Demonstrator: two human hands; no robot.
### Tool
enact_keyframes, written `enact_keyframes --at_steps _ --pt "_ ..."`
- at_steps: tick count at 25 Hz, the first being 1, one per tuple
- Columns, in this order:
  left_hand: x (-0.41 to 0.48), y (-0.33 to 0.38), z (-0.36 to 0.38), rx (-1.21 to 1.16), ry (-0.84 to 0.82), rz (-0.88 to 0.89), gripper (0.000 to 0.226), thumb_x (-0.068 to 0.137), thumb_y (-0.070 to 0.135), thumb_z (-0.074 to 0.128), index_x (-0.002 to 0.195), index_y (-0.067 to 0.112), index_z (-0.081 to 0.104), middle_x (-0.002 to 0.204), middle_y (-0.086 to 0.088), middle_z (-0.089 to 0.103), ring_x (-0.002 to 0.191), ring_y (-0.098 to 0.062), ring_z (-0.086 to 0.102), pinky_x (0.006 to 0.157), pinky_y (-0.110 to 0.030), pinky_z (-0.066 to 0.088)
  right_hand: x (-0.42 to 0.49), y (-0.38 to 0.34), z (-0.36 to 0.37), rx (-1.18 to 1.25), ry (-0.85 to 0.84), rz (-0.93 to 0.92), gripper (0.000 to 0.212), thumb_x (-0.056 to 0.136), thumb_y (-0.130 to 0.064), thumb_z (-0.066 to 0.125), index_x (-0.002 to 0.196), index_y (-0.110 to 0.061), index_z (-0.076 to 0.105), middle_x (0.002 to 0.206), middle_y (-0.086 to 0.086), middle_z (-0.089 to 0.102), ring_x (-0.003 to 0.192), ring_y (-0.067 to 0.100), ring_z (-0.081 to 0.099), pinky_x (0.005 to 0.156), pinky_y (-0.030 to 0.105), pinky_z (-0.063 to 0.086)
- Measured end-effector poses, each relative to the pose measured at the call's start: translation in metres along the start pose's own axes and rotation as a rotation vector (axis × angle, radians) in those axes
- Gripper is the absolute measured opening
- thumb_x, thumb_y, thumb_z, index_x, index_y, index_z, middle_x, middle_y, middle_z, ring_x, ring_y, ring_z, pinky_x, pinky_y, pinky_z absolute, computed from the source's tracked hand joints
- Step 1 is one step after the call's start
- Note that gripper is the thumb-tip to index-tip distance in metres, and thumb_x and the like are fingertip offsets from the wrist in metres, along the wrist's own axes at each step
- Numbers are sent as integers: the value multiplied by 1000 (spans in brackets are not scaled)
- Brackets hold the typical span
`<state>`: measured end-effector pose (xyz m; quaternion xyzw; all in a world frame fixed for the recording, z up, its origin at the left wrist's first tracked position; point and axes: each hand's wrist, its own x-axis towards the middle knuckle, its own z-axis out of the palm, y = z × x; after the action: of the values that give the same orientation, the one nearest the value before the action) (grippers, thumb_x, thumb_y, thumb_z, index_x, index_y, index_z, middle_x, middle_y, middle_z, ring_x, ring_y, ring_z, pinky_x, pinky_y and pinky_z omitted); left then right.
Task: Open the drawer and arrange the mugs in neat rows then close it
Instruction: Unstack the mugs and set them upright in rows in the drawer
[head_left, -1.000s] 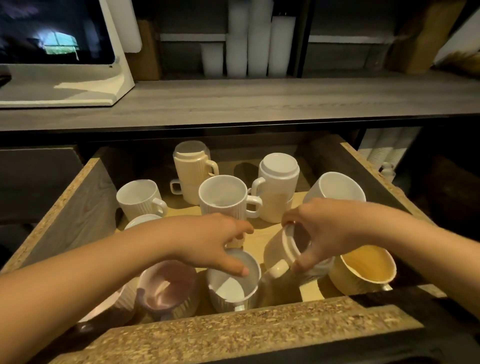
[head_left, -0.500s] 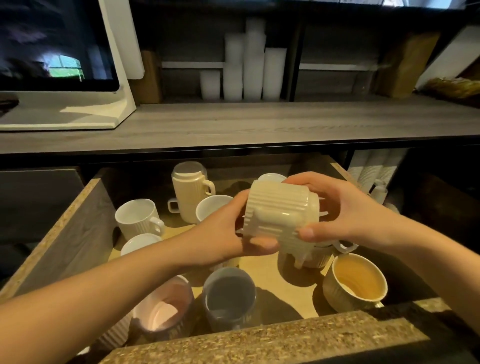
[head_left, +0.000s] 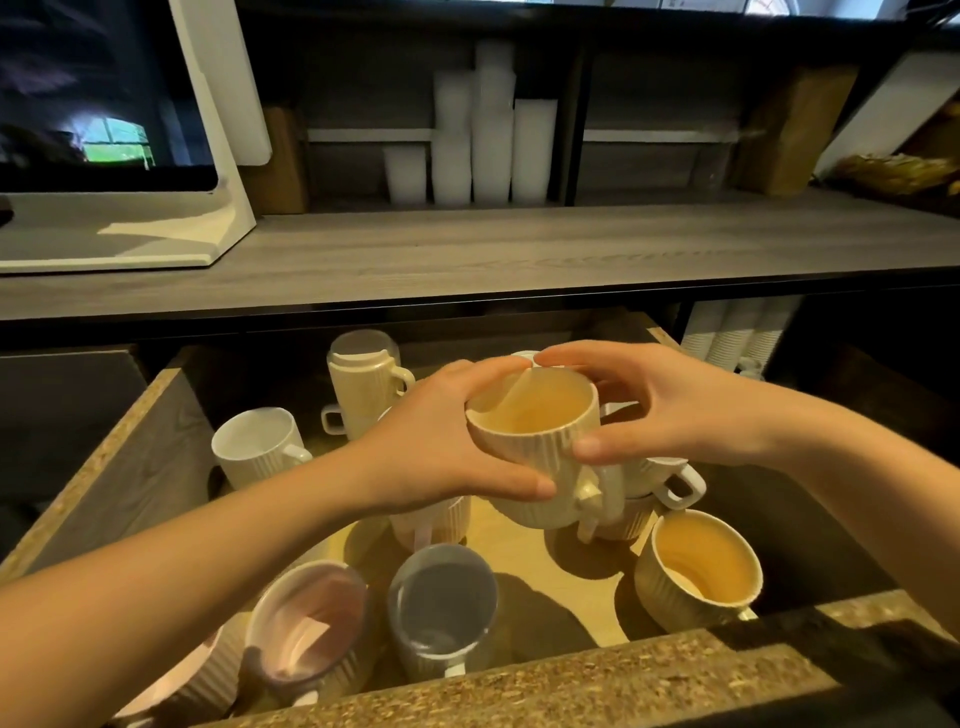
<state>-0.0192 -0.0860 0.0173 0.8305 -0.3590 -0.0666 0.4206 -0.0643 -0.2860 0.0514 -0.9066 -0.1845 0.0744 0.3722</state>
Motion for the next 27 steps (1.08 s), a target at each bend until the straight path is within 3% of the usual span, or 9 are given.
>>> enact_keyframes --at_steps 3,6,9,11,13,20,27 --pt "5 -1 0 16 27 14 82 60 33 85 122 43 31 109 28 45 102 4 49 73 2 43 6 -7 -1 -140 12 48 67 61 -53 70 120 -46 39 113 -25 50 105 -2 51 80 7 46" --pt "7 -5 6 -10 13 6 83 60 31 85 124 38 33 112 26 46 104 6 48 77 6 39 8 -7 3 -281 13 116 84 64 -49 76 136 -35 33 125 -17 42 114 4 42 90 16 41" --pt "4 -10 17 9 -61 5 76 64 32 83 125 34 37 121 18 52 112 -2 52 89 -10 47 5 -7 12 -407 -25 150 78 65 -47 76 130 -31 36 122 -11 45 107 8 46 84 19 46" --pt "1 -17 19 14 -189 -32 68 71 32 78 127 31 39 125 13 54 114 -5 54 98 -24 47 3 -3 24 -554 -38 193 83 63 -54 75 131 -29 35 118 -10 46 102 9 47 80 20 48" --pt "-4 -26 17 87 -357 -81 63 78 35 71 132 29 40 129 9 53 116 -7 53 102 -29 45 2 4 39 -692 -38 217 85 62 -63 71 131 -26 36 117 -7 52 99 11 51 77 21 48" --pt "-22 -48 27 509 -680 -180 69 78 49 65 137 28 37 139 5 45 124 -14 43 103 -36 43 8 20 66 -683 -217 256 82 72 -51 71 138 -27 31 129 -1 52 109 18 54 84 27 49" --pt "-25 -50 31 569 -668 -177 71 75 53 66 136 29 37 139 5 45 123 -15 43 102 -37 42 4 34 76 -670 -326 311 84 71 -47 73 139 -26 28 134 1 48 117 22 51 92 31 50"
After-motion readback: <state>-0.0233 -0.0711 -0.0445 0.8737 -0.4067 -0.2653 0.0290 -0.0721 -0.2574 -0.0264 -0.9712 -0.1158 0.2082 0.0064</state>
